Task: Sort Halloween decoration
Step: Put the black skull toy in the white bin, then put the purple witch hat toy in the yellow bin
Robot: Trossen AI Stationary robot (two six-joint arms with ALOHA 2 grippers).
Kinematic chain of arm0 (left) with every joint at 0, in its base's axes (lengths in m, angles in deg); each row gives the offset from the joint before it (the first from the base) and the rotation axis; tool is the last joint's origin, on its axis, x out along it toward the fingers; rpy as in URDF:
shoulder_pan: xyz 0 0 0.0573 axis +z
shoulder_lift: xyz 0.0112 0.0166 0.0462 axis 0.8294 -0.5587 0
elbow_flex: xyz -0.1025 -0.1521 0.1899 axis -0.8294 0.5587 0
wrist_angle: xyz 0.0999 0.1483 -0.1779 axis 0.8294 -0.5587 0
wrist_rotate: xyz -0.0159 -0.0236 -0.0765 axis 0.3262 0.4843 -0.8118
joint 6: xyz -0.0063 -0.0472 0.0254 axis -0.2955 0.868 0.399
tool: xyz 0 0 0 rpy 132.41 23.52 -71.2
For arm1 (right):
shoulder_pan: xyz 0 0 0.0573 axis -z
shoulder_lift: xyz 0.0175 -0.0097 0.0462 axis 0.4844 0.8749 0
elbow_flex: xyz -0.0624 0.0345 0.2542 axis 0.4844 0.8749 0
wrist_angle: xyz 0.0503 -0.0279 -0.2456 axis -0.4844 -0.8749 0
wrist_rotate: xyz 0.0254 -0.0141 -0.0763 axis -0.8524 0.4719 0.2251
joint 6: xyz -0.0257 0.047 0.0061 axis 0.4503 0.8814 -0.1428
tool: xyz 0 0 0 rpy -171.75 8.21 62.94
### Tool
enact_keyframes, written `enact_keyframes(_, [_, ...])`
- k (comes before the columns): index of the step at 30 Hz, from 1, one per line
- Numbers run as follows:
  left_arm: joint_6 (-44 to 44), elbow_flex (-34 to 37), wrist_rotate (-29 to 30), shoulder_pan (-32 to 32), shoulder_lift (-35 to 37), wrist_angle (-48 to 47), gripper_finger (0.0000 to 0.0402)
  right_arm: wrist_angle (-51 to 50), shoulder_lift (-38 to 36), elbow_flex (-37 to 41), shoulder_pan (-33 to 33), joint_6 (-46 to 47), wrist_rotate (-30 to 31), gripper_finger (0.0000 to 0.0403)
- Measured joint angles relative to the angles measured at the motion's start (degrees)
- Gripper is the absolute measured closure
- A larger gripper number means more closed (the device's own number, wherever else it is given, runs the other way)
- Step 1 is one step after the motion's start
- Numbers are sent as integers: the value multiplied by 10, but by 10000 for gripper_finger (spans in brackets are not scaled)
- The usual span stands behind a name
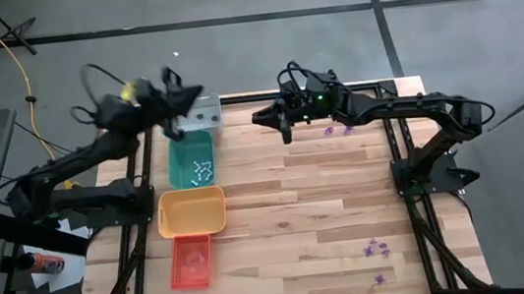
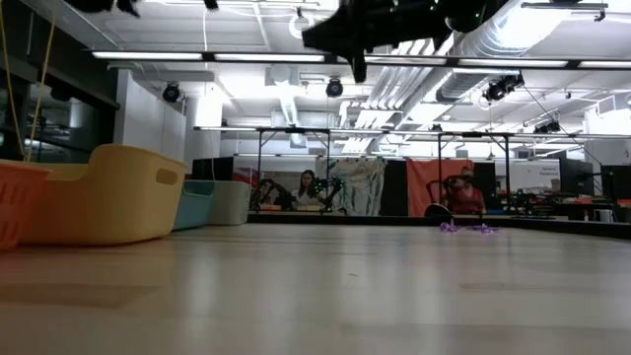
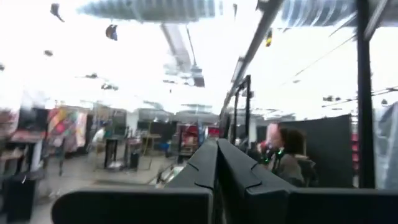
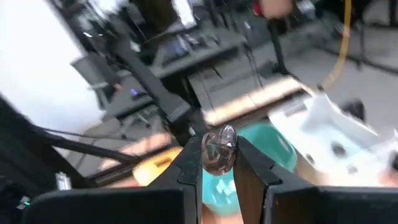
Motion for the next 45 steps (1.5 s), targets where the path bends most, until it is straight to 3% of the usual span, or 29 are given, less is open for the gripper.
enact_keyframes(4, [23, -56, -76, 43, 2, -48, 402, -12, 48, -7, -2, 27, 23, 356])
enact_keyframes(9, [36, -59, -95, 45, 2, -86, 401, -10, 172, -80, -3, 60, 33, 356])
enact_keyframes(18, [36, -45, -110, 15, 0, -116, 401, -6, 405, -352, 10, 62, 78, 335])
enact_keyframes(26, [37, -45, -110, 13, 0, -115, 402, -150, 548, -586, 30, 77, 82, 319])
enact_keyframes(30, [46, -45, -111, 13, 0, -115, 402, -217, 578, -655, 38, 75, 82, 287])
enact_keyframes(34, [38, -45, -111, 13, 0, -116, 401, -243, 575, -663, 41, 75, 105, 235])
enact_keyframes(38, [36, -45, -111, 13, 0, -117, 401, -264, 561, -663, 49, 53, 74, 195])
enact_keyframes(45, [36, -45, -111, 14, 0, -135, 402, -453, 507, -661, 57, -83, 55, 183])
